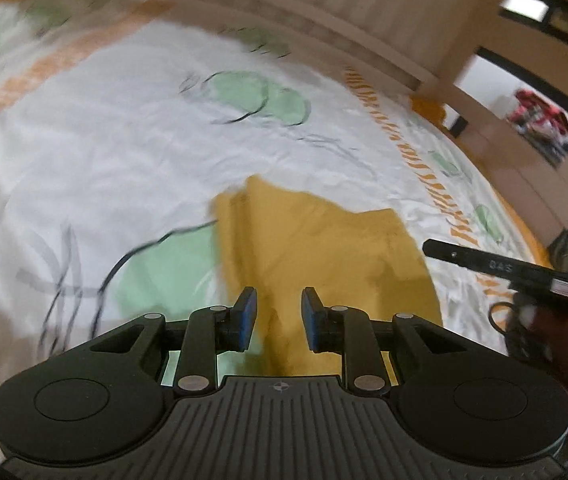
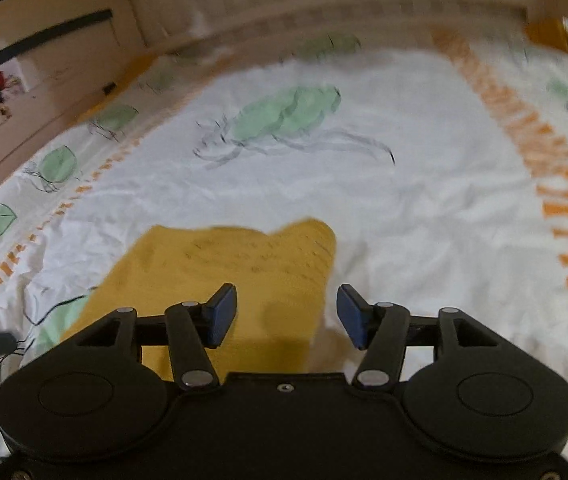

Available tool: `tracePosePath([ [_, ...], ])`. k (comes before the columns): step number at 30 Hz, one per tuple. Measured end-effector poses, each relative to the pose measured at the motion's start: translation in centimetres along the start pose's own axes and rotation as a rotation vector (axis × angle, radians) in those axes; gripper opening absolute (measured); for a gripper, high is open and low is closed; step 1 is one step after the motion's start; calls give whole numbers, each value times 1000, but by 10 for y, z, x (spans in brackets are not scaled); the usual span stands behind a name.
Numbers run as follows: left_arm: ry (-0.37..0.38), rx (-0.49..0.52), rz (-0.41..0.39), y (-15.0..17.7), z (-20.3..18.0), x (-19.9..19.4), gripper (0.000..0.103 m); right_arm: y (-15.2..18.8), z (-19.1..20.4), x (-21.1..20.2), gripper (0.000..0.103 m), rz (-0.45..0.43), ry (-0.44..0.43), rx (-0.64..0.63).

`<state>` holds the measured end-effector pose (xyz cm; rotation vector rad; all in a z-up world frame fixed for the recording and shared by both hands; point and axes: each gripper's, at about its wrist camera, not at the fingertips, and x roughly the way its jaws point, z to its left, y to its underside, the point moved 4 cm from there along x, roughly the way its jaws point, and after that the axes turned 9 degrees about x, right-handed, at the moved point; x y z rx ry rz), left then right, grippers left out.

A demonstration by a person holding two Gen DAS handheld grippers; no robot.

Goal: Fold small clothes

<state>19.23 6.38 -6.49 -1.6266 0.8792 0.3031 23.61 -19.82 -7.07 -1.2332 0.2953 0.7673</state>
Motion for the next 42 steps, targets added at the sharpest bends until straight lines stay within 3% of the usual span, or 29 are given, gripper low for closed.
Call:
tracePosePath([
  [5, 0, 90, 20, -1, -24, 33, 23, 22, 34, 1, 63, 25, -15, -157],
  [11, -40, 150, 153, 43, -20, 51, 23, 70, 49, 8, 65, 107, 44, -344],
  [13, -40, 175, 153, 55, -21, 44, 24, 80, 50, 1, 67, 113, 60, -386],
  [17, -53, 187, 149, 59, -22, 37, 24, 80, 43, -10, 67, 152, 32, -325],
  [22, -47, 141, 146, 56, -19, 38, 24, 46, 39, -20, 68, 16, -41, -215],
  [27, -51, 137, 143, 55, -22, 40, 24, 10, 40, 12, 72, 2, -115, -147],
  [31, -46, 126, 141, 55, -21, 41, 24, 0, 23, 62, 72, 91, -78, -76],
  [33, -46, 123, 141, 54, -21, 41, 24, -2, 15, 77, 72, 92, -60, -51],
  [39, -38, 145, 129, 54, -26, 39, 34, -3, 17, 71, 73, 70, -34, -68],
  [42, -50, 152, 96, 53, -29, 28, 38, -5, 15, 50, 88, 19, -27, -49],
])
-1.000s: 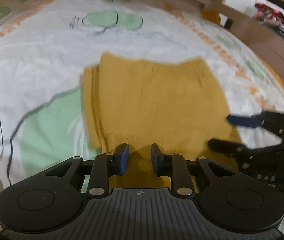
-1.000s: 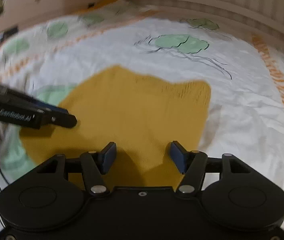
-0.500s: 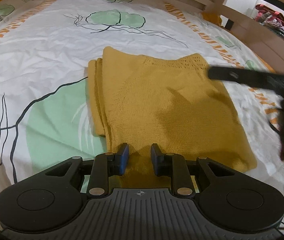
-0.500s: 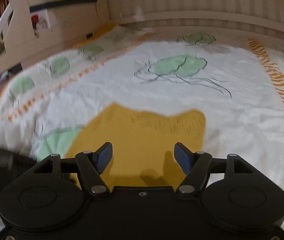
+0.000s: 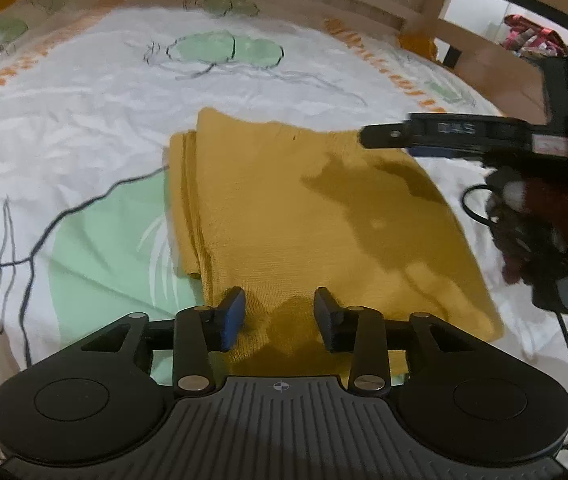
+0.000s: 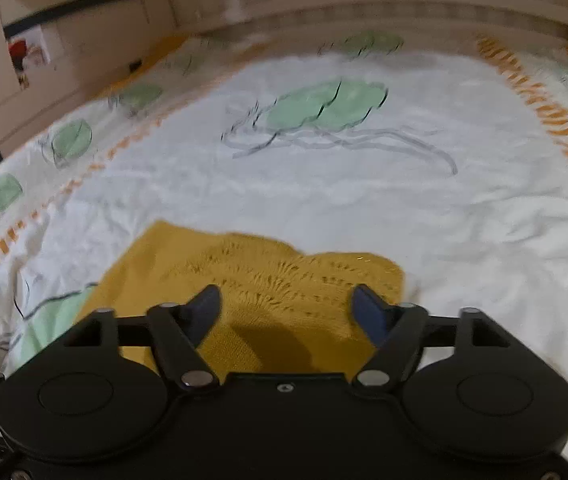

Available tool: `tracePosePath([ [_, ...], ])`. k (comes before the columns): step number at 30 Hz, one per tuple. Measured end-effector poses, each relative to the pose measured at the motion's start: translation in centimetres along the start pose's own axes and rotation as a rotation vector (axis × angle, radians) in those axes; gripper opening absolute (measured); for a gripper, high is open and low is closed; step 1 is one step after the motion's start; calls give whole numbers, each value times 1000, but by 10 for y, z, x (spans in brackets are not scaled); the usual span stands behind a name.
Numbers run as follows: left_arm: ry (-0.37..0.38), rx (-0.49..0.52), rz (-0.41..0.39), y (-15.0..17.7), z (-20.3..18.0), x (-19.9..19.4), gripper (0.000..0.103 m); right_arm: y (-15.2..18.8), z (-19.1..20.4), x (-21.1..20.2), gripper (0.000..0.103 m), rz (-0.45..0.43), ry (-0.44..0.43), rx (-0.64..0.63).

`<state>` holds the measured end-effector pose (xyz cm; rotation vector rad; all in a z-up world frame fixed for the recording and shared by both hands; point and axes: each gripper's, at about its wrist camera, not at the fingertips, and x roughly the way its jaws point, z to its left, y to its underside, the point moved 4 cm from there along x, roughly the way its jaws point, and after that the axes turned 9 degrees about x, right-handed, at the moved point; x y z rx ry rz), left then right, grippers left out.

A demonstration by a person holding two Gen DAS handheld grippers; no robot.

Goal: Fold small clothes

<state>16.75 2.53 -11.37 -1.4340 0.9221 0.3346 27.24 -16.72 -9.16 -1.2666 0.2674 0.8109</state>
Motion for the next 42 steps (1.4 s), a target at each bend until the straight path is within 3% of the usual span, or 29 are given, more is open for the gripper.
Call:
tracePosePath([
  [4, -62, 16, -66, -2, -4, -24, 52, 1, -3, -34, 103, -65, 39, 28],
  [8, -131, -6, -107, -4, -4, -47, 81, 15, -1, -66, 103, -89, 89, 43],
  [15, -226, -36, -136, -6, -7, -76, 87, 50, 7, -105, 103, -61, 177, 106],
  [19, -214, -38, -129, 2, -11, -82, 88, 65, 18, -117, 103, -57, 186, 78],
  [23, -212, 33, -123, -1, -17, -64, 88, 70, 29, -110, 103, -52, 189, 35],
  [28, -208, 9, -56, 1, -14, -29, 88, 79, 29, -80, 103, -3, 224, 11],
  [32, -223, -36, 59, 27, -7, -11, 88, 100, 29, -58, 103, 126, 311, -60],
  [38, -214, -73, 44, 49, 0, -28, 89, 121, 25, -73, 102, 169, 282, -34],
  [42, -232, -64, 9, 47, -5, -44, 89, 121, 28, -91, 102, 138, 282, -39],
])
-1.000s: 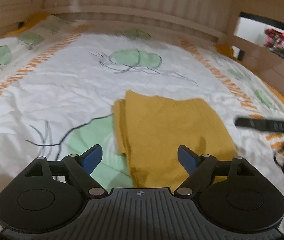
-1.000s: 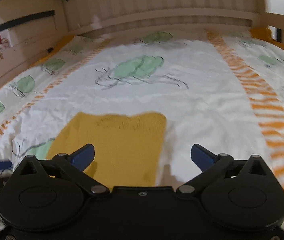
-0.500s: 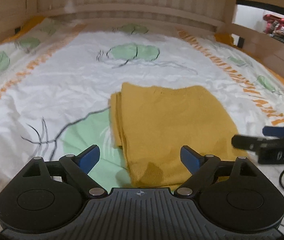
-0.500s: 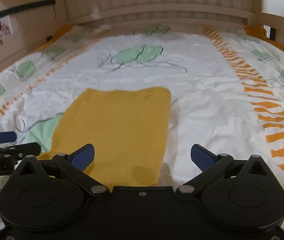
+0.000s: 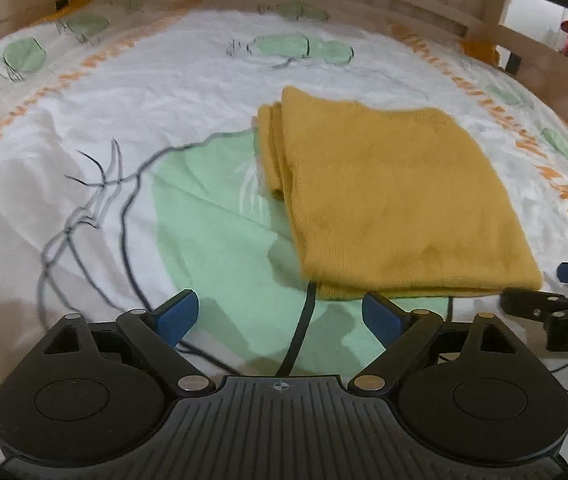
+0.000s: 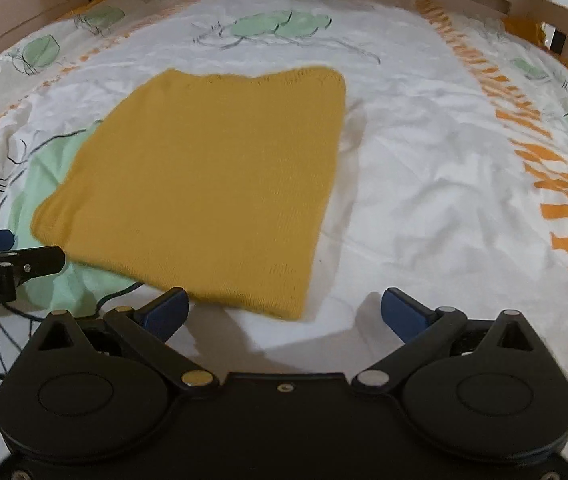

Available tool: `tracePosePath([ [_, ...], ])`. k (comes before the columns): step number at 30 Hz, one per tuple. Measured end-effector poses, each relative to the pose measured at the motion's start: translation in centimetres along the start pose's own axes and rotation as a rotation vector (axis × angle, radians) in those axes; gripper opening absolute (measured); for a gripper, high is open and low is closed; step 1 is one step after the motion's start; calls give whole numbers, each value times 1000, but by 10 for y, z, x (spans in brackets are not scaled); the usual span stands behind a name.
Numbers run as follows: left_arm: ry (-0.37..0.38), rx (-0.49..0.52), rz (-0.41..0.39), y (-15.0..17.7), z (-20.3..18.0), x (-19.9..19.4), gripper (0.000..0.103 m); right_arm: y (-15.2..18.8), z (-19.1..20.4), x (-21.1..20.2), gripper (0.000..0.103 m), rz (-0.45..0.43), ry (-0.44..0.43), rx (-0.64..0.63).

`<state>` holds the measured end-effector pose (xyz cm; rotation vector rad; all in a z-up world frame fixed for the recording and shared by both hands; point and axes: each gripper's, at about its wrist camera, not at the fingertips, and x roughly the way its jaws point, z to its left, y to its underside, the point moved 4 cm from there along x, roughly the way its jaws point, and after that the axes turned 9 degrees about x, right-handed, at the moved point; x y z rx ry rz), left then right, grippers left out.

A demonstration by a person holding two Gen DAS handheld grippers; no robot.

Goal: Fold small clothes

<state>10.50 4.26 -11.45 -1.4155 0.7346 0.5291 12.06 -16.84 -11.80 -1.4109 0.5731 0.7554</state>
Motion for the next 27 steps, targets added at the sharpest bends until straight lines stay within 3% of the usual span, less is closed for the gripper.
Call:
tracePosePath([
  [7, -95, 64, -116, -28, -9, -53, 88, -19, -2, -51, 102, -180, -28, 38],
  [14, -219, 118, -105, -48, -33, -77, 88, -29, 3, -82, 102, -229, 7, 117],
  [20, -144, 105, -50, -38, -45, -76, 88, -21, -2, -87, 102, -167, -48, 167],
  [27, -96, 94, 1, -26, -54, -74, 88, -8, -2, -93, 102, -161, 8, 139],
])
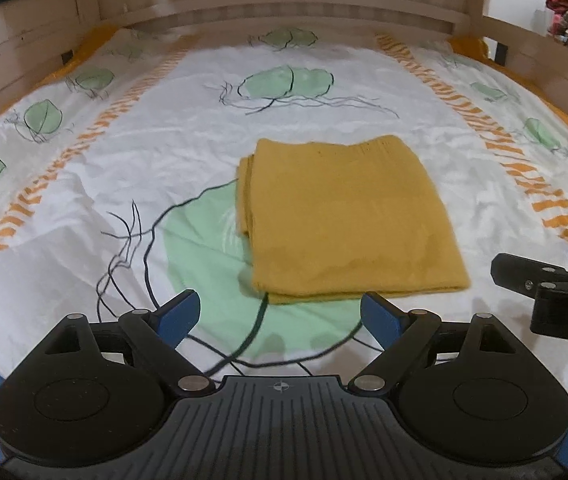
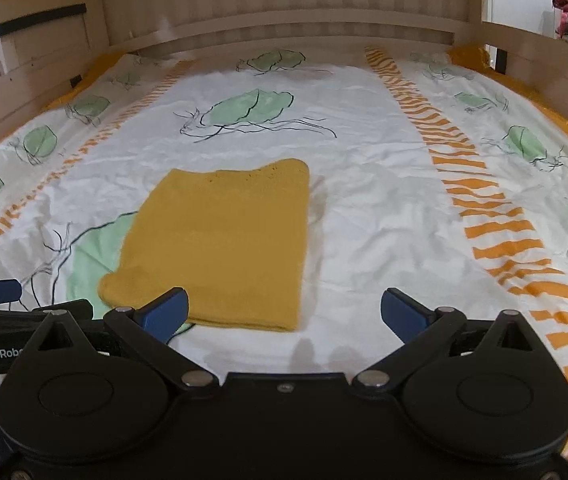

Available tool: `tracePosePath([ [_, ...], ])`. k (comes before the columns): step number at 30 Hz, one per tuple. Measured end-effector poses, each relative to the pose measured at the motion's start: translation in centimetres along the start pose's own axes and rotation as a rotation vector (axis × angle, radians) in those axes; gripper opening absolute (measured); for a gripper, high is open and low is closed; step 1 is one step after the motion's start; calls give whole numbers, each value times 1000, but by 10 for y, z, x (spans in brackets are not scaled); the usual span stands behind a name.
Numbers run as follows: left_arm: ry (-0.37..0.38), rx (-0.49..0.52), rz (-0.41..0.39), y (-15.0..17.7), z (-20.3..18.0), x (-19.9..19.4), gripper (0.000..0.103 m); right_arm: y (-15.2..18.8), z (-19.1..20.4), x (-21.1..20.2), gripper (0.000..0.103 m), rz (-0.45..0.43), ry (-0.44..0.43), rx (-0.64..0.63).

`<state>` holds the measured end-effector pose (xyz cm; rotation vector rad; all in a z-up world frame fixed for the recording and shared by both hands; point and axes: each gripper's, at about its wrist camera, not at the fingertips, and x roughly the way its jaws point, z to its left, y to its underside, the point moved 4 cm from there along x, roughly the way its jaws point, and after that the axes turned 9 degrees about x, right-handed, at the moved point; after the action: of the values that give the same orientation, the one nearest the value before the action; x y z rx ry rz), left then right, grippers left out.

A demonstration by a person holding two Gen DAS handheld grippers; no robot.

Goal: Fold small clothes

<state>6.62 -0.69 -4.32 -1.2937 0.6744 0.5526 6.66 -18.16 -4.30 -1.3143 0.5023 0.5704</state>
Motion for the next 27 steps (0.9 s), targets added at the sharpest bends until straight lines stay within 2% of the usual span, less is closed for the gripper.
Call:
tracePosePath([
  [27, 14, -28, 27, 6, -3, 1, 86, 9, -2, 0, 102, 37, 1, 11],
])
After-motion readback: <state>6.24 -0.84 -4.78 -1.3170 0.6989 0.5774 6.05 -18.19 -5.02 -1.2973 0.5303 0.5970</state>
